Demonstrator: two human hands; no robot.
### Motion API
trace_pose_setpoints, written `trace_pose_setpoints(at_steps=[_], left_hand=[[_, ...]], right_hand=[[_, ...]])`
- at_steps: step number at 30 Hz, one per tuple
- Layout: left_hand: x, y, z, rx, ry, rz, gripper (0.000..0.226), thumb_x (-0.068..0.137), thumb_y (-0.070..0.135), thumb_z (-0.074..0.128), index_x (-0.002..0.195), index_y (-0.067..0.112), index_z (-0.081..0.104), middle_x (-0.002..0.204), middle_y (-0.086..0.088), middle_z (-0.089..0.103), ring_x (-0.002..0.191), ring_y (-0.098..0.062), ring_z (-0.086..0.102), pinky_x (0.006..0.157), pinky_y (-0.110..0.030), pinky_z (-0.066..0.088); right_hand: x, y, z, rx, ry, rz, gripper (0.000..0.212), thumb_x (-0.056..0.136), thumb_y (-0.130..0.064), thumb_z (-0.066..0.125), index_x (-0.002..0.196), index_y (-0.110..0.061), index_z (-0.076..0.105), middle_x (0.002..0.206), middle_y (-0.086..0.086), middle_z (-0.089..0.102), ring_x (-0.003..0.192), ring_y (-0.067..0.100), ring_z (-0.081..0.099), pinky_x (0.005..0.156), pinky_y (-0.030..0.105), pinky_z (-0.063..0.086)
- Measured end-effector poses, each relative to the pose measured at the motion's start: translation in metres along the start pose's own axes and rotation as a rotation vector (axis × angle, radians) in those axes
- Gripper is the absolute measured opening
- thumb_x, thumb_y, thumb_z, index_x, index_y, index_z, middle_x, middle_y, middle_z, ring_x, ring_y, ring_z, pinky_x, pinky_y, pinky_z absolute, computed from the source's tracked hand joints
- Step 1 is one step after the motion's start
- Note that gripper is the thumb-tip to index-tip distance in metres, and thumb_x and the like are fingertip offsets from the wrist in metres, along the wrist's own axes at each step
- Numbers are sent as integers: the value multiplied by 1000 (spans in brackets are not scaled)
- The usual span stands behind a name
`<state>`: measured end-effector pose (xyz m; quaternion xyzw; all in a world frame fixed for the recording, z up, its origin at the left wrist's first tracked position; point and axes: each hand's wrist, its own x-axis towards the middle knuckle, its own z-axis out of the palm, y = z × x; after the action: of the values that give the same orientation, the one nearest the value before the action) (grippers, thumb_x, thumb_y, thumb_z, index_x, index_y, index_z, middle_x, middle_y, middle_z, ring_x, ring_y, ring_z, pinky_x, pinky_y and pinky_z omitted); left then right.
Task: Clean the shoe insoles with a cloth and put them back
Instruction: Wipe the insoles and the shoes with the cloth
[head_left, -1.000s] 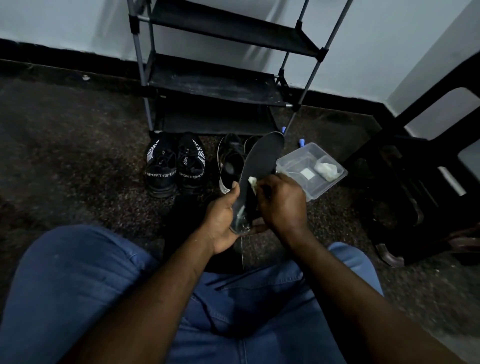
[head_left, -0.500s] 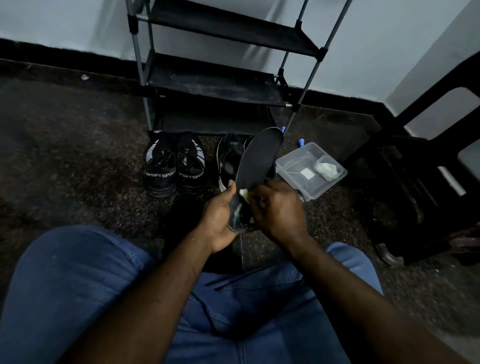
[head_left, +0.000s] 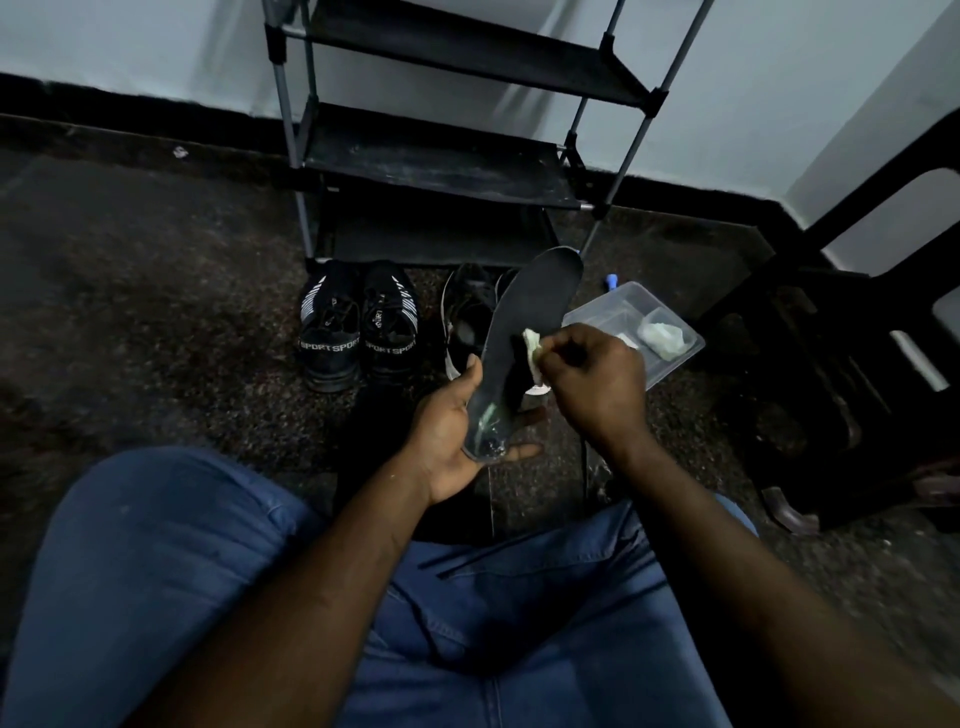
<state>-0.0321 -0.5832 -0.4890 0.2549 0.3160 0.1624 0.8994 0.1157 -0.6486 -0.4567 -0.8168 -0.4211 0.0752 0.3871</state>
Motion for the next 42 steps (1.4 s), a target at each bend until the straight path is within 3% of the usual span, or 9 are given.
trace_pose_setpoints(at_steps=[4, 6, 8, 13, 16, 22, 29, 38, 42], left_hand=[[5, -2, -8, -32, 9, 58, 48, 107, 53, 32, 120, 23, 67, 107, -3, 78, 94, -24, 76, 95, -58, 51], [6, -1, -3, -25, 12, 54, 53, 107, 53, 30, 130, 18, 62, 101, -6, 79, 89, -22, 77, 86, -54, 57], [1, -4, 1, -20, 45, 42, 61, 108, 51, 31, 146, 7, 48, 88, -11, 77, 76, -22, 76, 70, -46, 62], [-2, -4, 0, -58, 53, 82, 59, 105, 50, 42, 142, 6, 53, 134, -17, 64, 90, -27, 72, 84, -47, 60], [-1, -2, -2, -75, 22, 17, 56, 106, 55, 32, 121, 14, 66, 110, -12, 76, 87, -24, 76, 80, -43, 59], [3, -4, -10, -106, 17, -8, 61, 105, 59, 30, 121, 13, 66, 105, -12, 76, 91, -24, 75, 78, -36, 58], [-3, -2, 0, -103, 72, 51, 47, 106, 51, 36, 117, 16, 66, 101, -9, 75, 85, -26, 77, 77, -52, 56], [-7, -2, 5, -67, 64, 79, 60, 106, 49, 43, 150, 8, 46, 149, -18, 52, 83, -22, 73, 72, -39, 62], [-7, -3, 3, -93, 48, 78, 55, 106, 46, 42, 145, 7, 49, 129, -7, 65, 72, -17, 74, 63, -31, 60]], right_hand=[[0, -9, -4, 316, -290, 126, 11, 86, -5, 71, 86, -14, 77, 81, 8, 76, 75, 16, 70, 76, 38, 57], [0, -6, -2, 296, -381, 146, 11, 86, -3, 71, 84, -12, 78, 79, 12, 75, 70, 18, 68, 74, 40, 56], [1, 2, 1, 157, -298, 107, 8, 84, -12, 74, 82, -20, 76, 75, 1, 75, 69, 16, 70, 75, 40, 60], [-9, 1, 6, -42, -70, -151, 19, 83, -10, 73, 86, -26, 63, 79, -9, 67, 69, 5, 61, 64, 25, 49], [-21, 1, 14, -145, -97, -362, 10, 90, -15, 67, 98, -22, 68, 95, -5, 66, 82, 13, 61, 73, 31, 51], [-34, 5, 19, -264, -108, -492, 27, 89, -39, 73, 107, -20, 66, 101, -1, 64, 84, 20, 62, 69, 31, 49], [-8, 1, 6, -57, -23, -199, 12, 93, -35, 73, 101, -28, 67, 88, -11, 72, 80, 8, 67, 73, 37, 58], [-9, 4, 13, -302, 1, -417, 13, 91, -19, 69, 104, -19, 73, 99, 0, 65, 83, 19, 62, 71, 39, 55], [-19, 4, 24, -279, -9, -383, 24, 87, -15, 66, 109, -16, 76, 102, 5, 67, 88, 27, 66, 76, 41, 56]])
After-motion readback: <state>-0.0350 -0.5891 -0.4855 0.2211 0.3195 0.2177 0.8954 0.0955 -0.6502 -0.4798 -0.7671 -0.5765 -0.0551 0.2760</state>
